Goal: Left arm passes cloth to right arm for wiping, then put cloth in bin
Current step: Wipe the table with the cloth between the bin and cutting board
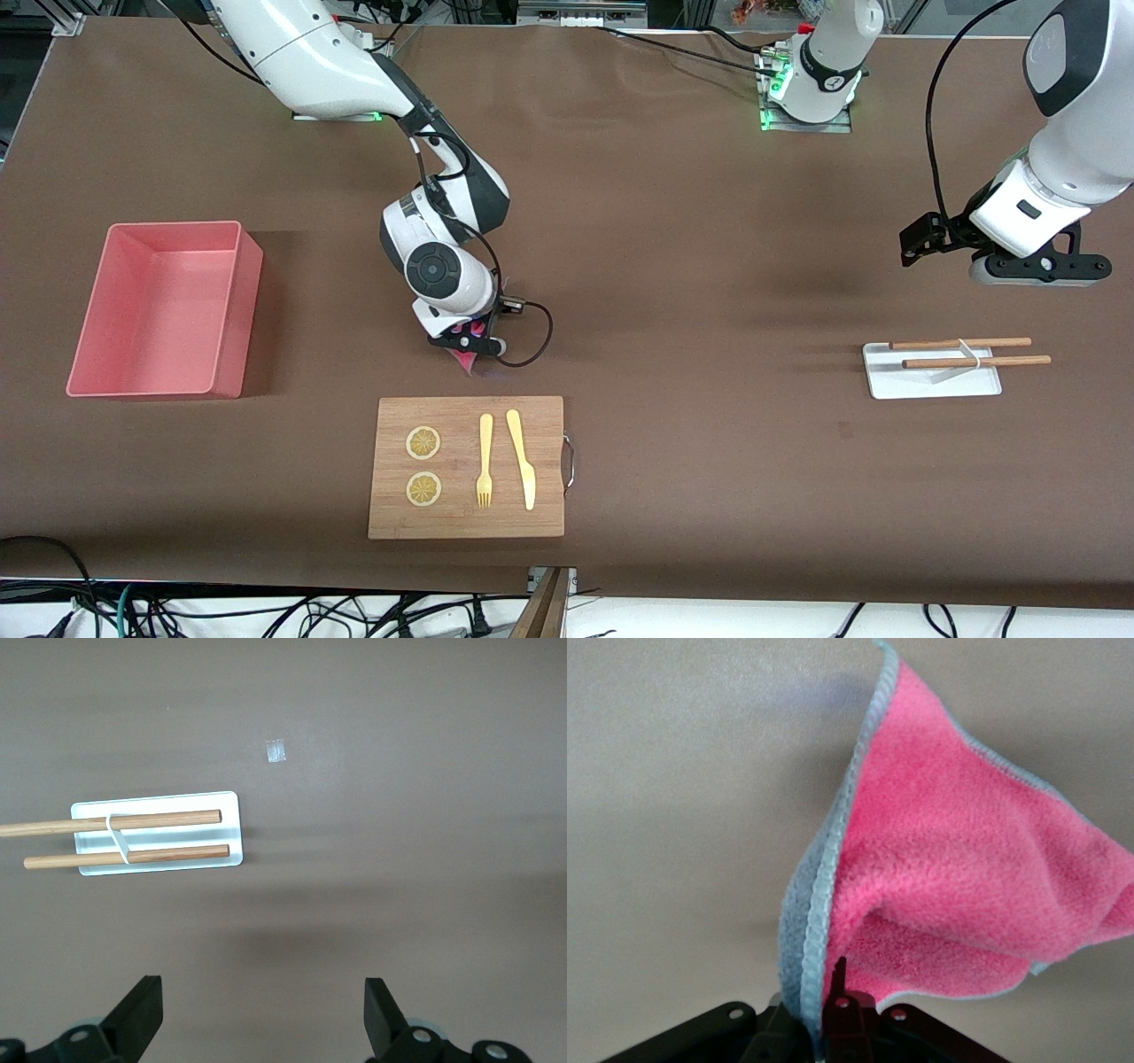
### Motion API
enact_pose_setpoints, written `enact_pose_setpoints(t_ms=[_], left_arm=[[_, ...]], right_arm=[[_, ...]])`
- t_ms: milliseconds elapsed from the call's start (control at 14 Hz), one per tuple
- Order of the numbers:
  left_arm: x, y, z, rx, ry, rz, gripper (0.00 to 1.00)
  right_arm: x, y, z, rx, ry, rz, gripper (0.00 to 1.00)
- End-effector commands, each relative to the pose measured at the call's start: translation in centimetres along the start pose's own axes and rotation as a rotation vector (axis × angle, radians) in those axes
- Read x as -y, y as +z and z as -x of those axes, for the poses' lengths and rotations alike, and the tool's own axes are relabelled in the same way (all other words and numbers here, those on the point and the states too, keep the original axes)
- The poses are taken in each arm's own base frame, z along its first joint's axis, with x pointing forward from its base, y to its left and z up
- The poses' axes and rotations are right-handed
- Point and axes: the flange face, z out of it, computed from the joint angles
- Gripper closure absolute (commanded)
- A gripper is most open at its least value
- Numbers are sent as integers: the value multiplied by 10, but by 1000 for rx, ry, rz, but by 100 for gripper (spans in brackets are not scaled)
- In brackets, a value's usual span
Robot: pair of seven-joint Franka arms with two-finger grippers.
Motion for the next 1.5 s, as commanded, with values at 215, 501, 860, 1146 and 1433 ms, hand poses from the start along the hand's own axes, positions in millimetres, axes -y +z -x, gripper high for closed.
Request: enact_pose_setpoints(t_ms=[215,501,860,1146,1433], left_arm=[[2,-7,5,0,5,-18,0],[2,-7,5,0,5,-18,0],[2,-7,5,0,5,-18,0],[2,-7,5,-2,5,-18,0],[2,-6,4,1,6,-18,0]], right_arm=[[-92,-16,-37,88,-187,29,100],[-180,-15,-60,83,-315,118,100],[-279,-32,-88,86,-467,95,100],[-293,-104,-70,108,-493,117,100],[-297,-184,-30,166,-483,134,100]])
